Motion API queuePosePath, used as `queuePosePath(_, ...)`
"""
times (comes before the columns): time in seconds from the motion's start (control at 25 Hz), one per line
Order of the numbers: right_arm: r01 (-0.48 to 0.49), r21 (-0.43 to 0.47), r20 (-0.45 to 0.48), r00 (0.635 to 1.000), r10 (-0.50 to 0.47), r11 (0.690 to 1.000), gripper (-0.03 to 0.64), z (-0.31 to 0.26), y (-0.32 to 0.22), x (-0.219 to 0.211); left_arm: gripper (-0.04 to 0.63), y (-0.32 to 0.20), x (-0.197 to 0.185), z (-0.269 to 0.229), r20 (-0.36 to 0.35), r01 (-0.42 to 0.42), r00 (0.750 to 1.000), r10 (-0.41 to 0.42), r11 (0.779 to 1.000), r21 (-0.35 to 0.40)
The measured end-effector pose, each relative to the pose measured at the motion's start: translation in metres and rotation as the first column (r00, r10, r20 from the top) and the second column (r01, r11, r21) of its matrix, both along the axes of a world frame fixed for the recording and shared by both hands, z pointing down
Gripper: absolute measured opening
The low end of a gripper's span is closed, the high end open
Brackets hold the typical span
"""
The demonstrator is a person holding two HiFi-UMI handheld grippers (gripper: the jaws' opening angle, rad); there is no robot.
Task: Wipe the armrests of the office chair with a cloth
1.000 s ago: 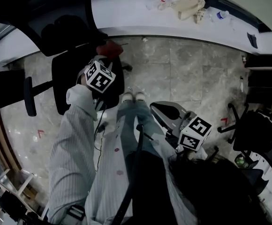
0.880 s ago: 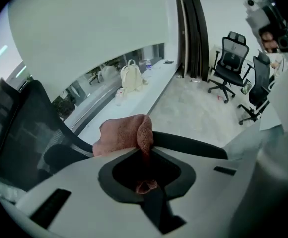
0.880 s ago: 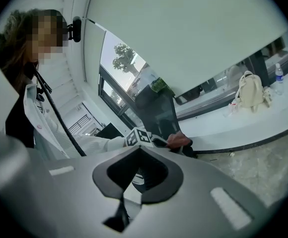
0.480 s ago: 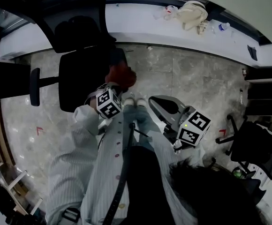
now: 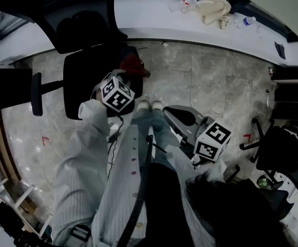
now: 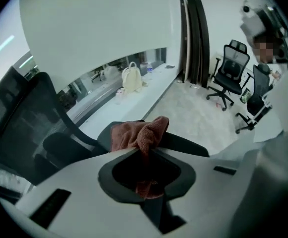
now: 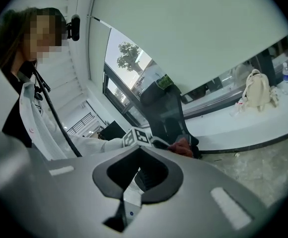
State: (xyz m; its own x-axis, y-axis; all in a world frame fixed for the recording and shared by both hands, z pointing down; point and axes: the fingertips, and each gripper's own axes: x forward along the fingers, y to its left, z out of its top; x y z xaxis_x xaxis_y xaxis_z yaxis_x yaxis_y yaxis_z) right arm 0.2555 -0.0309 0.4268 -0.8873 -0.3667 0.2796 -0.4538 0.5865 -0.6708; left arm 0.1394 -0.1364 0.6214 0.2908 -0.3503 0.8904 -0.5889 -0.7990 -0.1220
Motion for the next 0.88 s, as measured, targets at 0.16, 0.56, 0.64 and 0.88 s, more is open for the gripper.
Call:
queuePosePath(0.16, -0.062, -0.048, -0.012, 0.998, 0.062, 0.997, 0.002, 0.017, 0.0, 0.014, 0.048, -0.065, -0.019, 0.01, 0.028, 0.134, 0.99, -0.136, 0.99, 0.037)
queuePosePath(0.56, -0.145, -0.055, -0.005, 0.989, 0.145, 0.988, 0.002, 0.022, -0.006, 0.043, 0.048, -0.056, 0.007, 0.021, 0.119, 0.03, 0.992, -0.034, 0.999, 0.037)
queuePosePath(0.64, -0.138, -0.037, -0.001, 0.99, 0.138, 0.99, 0.002, 0.016, -0.008, 0.042, 0.048, -0.032, 0.016, 0.018, 0.126, -0.043, 0.991, 0.041, 0.999, 0.008)
queuePosePath(0.88, -0.1, 0.022, 0.026, 0.995, 0.1, 0.995, 0.002, -0.011, -0.009, 0.03, 0.048, 0.051, 0.039, 0.001, 0.103, -0.185, 0.975, 0.199, 0.974, -0.127)
